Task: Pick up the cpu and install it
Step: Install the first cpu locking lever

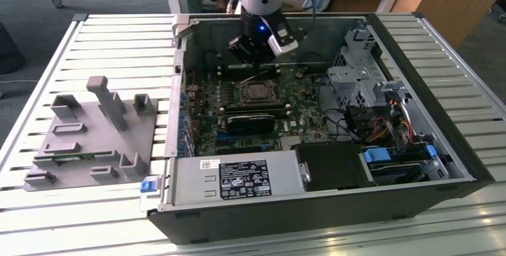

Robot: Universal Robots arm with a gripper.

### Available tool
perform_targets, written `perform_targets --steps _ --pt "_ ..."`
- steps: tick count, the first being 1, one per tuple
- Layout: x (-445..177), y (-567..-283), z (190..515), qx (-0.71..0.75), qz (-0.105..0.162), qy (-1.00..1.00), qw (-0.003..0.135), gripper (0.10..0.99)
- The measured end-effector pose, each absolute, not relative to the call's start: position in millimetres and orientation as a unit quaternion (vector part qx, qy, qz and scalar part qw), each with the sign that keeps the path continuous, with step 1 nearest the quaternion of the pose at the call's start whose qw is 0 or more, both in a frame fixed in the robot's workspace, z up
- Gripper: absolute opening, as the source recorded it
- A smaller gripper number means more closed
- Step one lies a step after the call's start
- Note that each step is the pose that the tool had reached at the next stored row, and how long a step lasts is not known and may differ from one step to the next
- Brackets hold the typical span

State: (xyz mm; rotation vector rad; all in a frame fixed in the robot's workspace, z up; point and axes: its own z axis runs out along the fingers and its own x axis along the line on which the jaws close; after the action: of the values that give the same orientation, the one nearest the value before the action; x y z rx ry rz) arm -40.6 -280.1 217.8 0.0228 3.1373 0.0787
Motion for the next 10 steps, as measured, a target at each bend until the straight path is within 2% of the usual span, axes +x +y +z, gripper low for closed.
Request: perform_targets --steps 10 --pt "-30.9 -278.5 212.7 0.007 0.025 1.0 0.0 0.106"
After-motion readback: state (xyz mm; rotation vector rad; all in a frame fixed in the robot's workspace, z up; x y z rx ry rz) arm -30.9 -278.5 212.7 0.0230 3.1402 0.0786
